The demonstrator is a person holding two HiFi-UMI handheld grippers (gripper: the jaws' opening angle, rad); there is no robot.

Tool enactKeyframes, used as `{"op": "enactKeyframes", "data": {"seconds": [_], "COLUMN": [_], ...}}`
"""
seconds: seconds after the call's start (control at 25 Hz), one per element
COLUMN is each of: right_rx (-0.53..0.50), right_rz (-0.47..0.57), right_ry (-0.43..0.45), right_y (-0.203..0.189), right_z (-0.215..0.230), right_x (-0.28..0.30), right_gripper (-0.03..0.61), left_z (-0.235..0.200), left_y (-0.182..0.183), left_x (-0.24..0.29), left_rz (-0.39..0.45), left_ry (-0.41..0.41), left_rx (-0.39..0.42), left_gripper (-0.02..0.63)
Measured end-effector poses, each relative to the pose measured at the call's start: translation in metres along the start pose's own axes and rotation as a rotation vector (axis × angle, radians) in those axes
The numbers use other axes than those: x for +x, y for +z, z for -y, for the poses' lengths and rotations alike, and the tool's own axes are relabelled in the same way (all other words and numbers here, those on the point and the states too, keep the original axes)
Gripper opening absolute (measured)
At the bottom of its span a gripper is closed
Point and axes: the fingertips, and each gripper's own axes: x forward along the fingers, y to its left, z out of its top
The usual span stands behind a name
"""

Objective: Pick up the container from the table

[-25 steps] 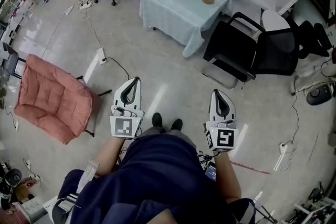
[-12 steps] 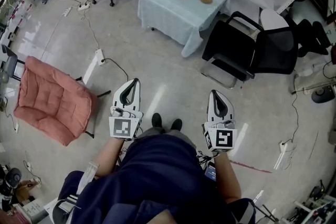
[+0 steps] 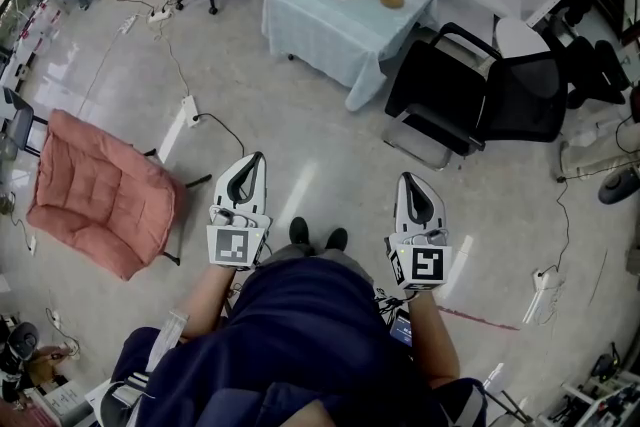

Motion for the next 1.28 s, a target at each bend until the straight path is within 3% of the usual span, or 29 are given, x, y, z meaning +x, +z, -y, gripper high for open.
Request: {"op": "enactKeyframes", "data": {"seconds": [0.16, 0.28, 0.44, 0.56, 0.76, 0.96, 1.28], "right_rx": [0.0, 0.003, 0.004, -0.004, -0.018, -0.013, -0.02], "right_rz": [0.012, 0.013, 0.036, 0.051, 0.071, 0.094, 0.109], "right_ry": [0.009, 0.019, 0.033, 0.048, 0.082, 0.116, 0.166], "right_y": [0.003, 0.004, 0.013, 0.019, 0.026, 0.031, 0.03], "right_z": [0.0, 0.001, 0.001, 0.002, 0.001, 0.002, 0.014], "right_x": [0.001, 0.003, 0.006, 0.01, 0.014, 0.018, 0.027], "right_gripper": [0.003, 0.057, 0.155, 0.247, 0.344, 0.382, 0.391], "left_z": [-0.002, 0.0, -0.005, -0.002, -0.001, -0.001, 0.002], "left_y": [-0.001, 0.0, -0.001, 0.003, 0.004, 0.004, 0.005], "left_x": [-0.001, 0.0, 0.0, 0.002, 0.004, 0.005, 0.01], "left_rz": [-0.012, -0.005, -0.027, 0.0, 0.004, 0.003, 0.004], "left_ry": [0.004, 0.001, 0.011, 0.007, 0.012, 0.021, 0.053], "left_rx": [0.013, 0.005, 0.037, 0.005, -0.001, 0.01, 0.022], "left_gripper": [0.005, 0.005, 0.005, 0.005, 0.005, 0.005, 0.005]}}
